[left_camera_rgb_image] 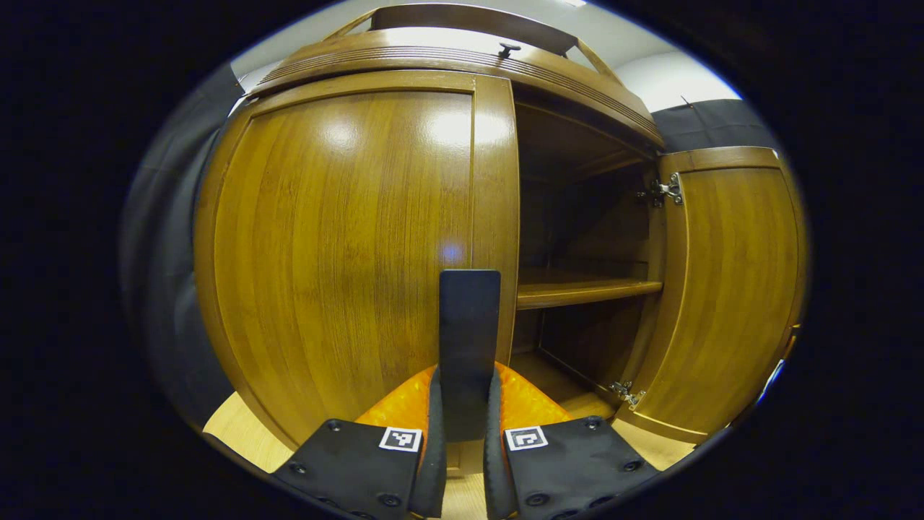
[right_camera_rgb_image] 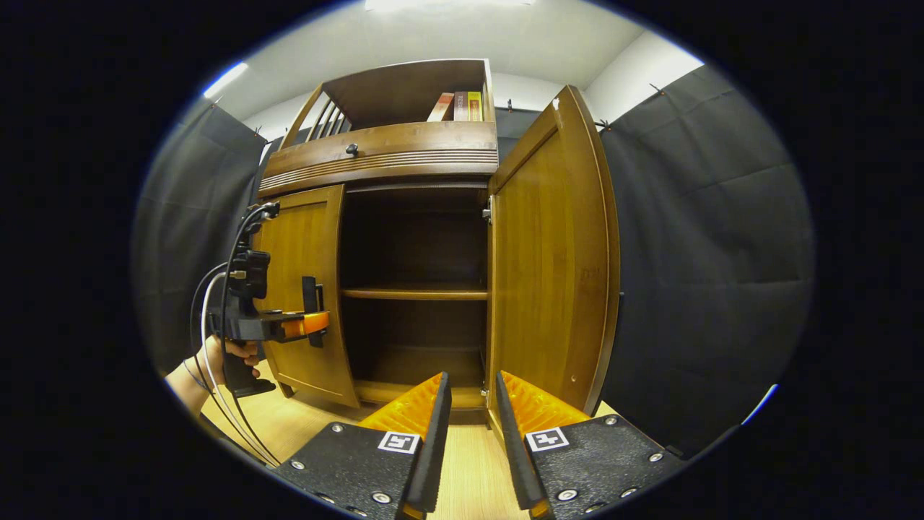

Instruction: Open the right door of the double-door shoe cabinet with the right hand, and open the left door with the left hand.

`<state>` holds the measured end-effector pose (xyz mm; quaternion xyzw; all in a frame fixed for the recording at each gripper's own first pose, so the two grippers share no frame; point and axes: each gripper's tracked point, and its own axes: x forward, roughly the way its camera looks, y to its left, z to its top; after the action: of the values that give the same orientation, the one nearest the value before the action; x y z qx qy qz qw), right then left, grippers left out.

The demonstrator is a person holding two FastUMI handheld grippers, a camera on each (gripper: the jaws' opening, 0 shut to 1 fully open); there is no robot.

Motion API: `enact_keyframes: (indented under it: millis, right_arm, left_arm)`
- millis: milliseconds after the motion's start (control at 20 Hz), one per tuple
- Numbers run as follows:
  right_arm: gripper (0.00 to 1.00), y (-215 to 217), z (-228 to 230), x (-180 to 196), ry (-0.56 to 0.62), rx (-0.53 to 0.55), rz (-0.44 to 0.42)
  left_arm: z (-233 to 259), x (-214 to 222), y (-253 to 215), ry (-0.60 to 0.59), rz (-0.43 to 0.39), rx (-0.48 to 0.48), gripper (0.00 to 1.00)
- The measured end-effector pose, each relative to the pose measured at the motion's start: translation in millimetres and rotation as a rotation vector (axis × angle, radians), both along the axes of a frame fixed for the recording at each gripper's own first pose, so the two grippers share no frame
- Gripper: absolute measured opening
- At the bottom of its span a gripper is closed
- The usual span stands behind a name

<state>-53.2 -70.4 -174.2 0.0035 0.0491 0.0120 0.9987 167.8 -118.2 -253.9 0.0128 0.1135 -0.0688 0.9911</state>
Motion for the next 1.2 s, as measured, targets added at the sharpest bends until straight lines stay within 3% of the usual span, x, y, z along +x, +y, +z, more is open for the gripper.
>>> enact_keyframes:
  millis: [700,750,1200]
  right_arm:
    - [0.39,16.8,8.1,-5.1,-0.012,0.015,0.019]
    - [0.29,17.3,7.7,-5.6,-0.013,0.015,0.021]
    - [0.29,35.2,5.7,-1.1,-0.007,0.017,0.044]
  left_arm:
    - [11.2,-62.5,13.6,0.012,-0.083,0.023,0.29]
    - [12.2,-64.8,14.5,0.01,-0.086,0.022,0.28]
    - [18.7,-88.6,26.3,0.005,-0.106,0.013,0.27]
